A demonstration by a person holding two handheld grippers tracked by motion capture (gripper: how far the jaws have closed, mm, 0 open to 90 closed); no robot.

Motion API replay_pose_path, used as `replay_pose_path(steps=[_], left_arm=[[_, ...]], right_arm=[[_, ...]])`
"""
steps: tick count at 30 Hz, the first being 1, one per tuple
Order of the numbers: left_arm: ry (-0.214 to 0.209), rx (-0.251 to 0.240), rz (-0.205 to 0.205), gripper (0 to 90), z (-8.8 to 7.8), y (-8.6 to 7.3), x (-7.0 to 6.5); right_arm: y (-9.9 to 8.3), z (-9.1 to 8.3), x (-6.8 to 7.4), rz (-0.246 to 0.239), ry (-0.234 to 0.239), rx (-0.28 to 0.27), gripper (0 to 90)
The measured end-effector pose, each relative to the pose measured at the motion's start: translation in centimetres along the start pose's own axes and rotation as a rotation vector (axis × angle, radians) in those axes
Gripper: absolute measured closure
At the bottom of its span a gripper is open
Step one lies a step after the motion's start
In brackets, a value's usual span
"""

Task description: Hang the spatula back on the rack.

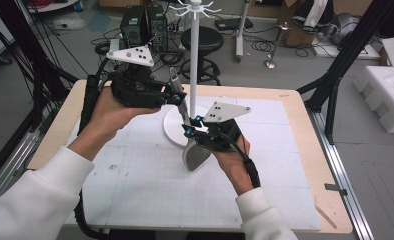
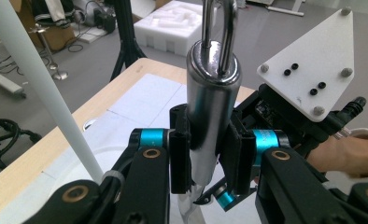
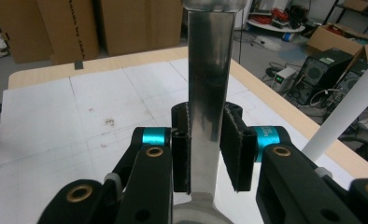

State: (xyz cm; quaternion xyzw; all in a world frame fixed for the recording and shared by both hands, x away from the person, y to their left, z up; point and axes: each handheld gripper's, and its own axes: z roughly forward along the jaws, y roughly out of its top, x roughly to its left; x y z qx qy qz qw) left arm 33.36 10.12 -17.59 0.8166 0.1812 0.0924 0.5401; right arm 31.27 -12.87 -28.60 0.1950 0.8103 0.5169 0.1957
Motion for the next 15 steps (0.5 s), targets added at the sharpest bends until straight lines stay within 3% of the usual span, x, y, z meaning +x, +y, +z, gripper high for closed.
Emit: replay_pose_path(steps=[7,12,15], left_arm=[[0.001,-0.005,0.004,75.0,-0.07,0.15,-0.01],[-0.015,0.002,0.009,75.1,0.13,0.19,0.28],[-0.017,-0.009,0.006,75.1,0.04,0.31,0.61]], right_arm=[[-0.01,-0.05,-0.09,0.022,0.009,-0.029,71.7],[-0.07,-0.4,-0.33,0.047,0.033,-0.058,59.4],[-0.25,-0.74,-0.53,0.05,0.05,-0.061,46.8]])
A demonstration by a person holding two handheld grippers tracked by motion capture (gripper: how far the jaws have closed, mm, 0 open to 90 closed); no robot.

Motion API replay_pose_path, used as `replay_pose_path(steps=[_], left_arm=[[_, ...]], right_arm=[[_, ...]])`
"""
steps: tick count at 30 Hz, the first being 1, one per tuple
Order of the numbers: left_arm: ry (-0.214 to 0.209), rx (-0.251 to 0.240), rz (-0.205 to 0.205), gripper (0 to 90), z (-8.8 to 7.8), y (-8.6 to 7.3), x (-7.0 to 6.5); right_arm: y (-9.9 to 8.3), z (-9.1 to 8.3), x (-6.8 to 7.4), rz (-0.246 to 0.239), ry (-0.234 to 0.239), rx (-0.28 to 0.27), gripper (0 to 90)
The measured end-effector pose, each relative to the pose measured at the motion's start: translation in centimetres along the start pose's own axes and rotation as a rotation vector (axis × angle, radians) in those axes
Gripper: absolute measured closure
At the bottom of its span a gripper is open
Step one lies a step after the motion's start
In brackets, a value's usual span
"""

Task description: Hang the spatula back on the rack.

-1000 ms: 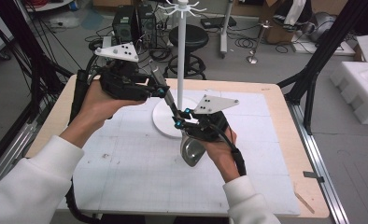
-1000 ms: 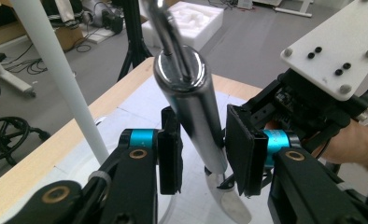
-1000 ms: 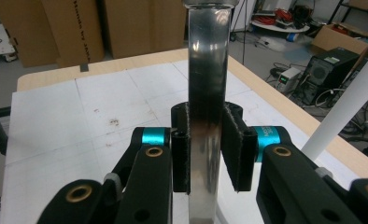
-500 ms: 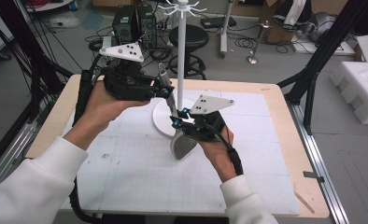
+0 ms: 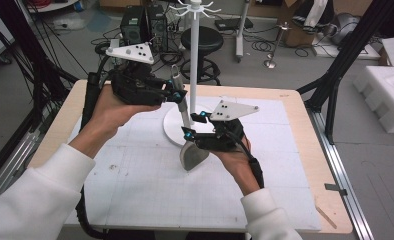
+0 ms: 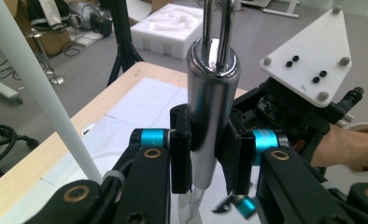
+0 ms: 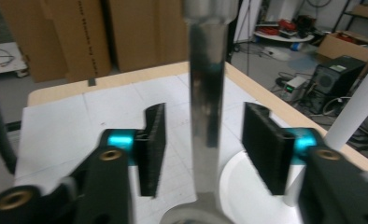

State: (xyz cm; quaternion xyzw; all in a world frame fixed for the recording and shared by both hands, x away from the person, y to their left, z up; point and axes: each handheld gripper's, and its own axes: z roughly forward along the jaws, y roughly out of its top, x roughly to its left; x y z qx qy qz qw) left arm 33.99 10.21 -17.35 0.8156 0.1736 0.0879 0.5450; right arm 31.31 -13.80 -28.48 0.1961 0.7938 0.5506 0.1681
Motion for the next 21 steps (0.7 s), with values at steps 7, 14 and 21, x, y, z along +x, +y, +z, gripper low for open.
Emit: replay_pose_path(steps=[7,14,21], left_arm=[[0.015,0.006,-0.001,75.2,0.4,0.5,0.9],[0.014,0.027,0.002,75.2,1.1,1.1,1.8],[-0.007,0.049,0.03,75.2,1.6,1.9,2.6]], right_arm=[[-1.0,-2.1,-0.6,0.022,0.026,-0.025,14.9],[-2.6,-4.7,-0.9,0.019,0.06,-0.045,1.5],[-5.0,-7.5,-0.8,0.031,0.043,-0.076,0.4]])
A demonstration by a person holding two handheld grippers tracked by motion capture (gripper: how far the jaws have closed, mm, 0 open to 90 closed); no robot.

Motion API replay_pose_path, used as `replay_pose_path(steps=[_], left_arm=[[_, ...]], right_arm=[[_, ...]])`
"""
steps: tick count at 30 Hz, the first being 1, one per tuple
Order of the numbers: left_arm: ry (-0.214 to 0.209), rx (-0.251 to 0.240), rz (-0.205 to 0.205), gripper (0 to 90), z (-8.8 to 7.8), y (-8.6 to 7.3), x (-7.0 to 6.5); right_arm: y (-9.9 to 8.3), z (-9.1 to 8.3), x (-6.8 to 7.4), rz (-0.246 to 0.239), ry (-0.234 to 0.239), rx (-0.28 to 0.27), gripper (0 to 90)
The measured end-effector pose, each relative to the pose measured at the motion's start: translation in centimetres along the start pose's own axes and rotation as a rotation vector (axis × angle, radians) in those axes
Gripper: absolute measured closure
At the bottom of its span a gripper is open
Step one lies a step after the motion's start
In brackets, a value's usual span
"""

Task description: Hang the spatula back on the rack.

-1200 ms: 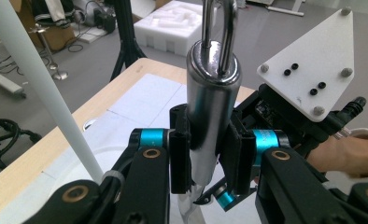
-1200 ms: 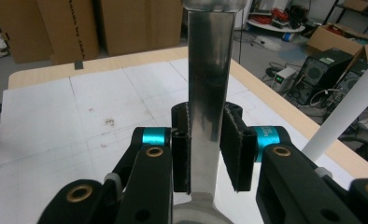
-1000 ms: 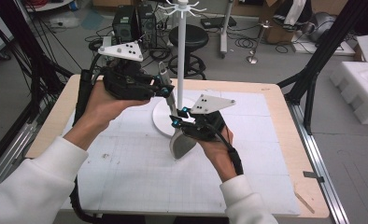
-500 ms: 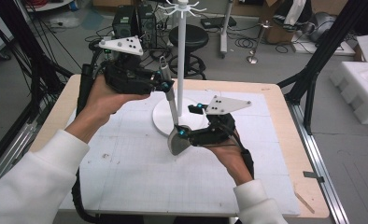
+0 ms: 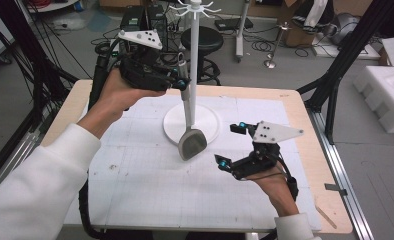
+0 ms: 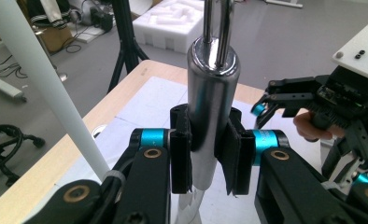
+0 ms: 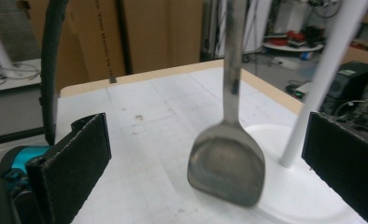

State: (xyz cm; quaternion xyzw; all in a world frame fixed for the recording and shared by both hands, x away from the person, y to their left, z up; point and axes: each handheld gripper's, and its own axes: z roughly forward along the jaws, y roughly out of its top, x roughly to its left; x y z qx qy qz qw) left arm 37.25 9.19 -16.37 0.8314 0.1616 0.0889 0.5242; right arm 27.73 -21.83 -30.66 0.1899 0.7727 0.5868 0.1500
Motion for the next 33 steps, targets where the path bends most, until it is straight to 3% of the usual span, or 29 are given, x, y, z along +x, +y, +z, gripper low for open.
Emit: replay_pose_path(steps=[5,14,21,33], left_arm=[[-0.02,0.017,0.015,75.2,0.3,0.3,0.8],[-0.037,0.037,0.032,75.2,0.6,1.7,2.0],[-0.018,0.063,0.035,75.2,1.2,2.7,2.6],[0.015,0.052,0.01,75.2,2.1,4.0,3.8]], right_arm=[[-1.9,-2.3,-0.1,0.022,0.019,-0.017,0.4],[-4.1,-5.3,-0.3,0.032,-0.044,-0.051,0.4],[-5.4,-6.3,-0.5,0.031,-0.072,-0.038,0.4],[-5.8,-7.0,-0.7,0.045,-0.088,-0.055,0.4]])
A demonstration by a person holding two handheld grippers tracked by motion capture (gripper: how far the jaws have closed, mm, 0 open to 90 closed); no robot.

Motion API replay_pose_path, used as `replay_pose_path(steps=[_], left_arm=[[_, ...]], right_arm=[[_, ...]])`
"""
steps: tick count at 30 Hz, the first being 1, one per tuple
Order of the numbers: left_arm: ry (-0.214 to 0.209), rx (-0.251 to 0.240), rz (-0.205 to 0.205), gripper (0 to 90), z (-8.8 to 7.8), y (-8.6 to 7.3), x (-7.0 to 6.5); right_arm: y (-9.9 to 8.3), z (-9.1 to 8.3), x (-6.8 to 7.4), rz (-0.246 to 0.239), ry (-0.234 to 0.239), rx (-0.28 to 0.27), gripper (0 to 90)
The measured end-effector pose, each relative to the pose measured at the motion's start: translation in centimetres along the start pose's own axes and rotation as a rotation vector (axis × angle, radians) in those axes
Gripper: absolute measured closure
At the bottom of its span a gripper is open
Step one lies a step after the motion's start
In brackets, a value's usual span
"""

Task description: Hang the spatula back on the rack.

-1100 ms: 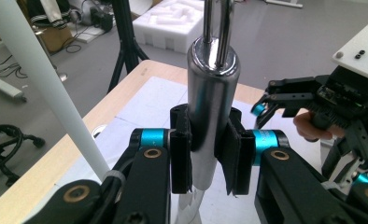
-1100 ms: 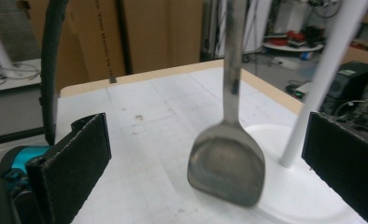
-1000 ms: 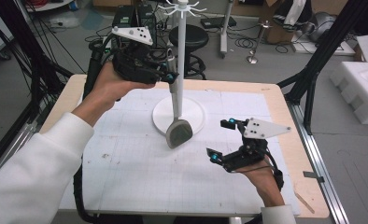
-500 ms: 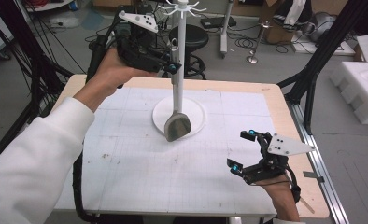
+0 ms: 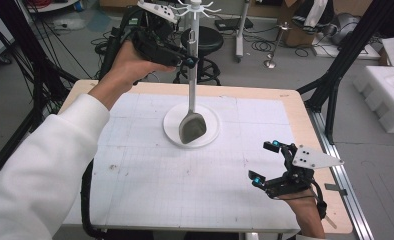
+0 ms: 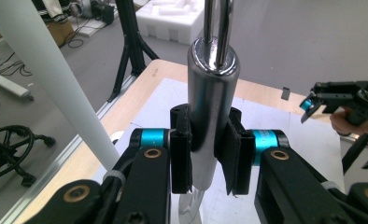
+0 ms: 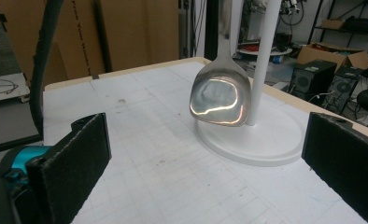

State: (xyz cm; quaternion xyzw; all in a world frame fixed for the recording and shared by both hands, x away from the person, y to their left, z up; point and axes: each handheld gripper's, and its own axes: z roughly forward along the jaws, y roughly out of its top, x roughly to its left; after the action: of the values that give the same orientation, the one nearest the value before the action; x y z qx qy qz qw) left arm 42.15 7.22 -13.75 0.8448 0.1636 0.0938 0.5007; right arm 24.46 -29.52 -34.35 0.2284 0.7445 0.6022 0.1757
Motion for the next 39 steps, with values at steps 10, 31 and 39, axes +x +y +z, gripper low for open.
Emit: replay_pose_path(steps=[10,31,39], left_arm=[[0.045,-0.006,-0.038,75.2,0.4,1.0,0.9],[0.081,-0.02,-0.091,75.2,1.0,1.5,1.9],[0.096,-0.015,-0.107,75.2,1.5,1.7,2.2]], right_arm=[[0.0,-0.1,-0.2,0.005,0.004,-0.008,0.4],[-0.1,0.1,-0.2,0.007,0.013,-0.014,0.4],[-0.1,0.1,-0.2,0.008,0.019,-0.019,0.4]])
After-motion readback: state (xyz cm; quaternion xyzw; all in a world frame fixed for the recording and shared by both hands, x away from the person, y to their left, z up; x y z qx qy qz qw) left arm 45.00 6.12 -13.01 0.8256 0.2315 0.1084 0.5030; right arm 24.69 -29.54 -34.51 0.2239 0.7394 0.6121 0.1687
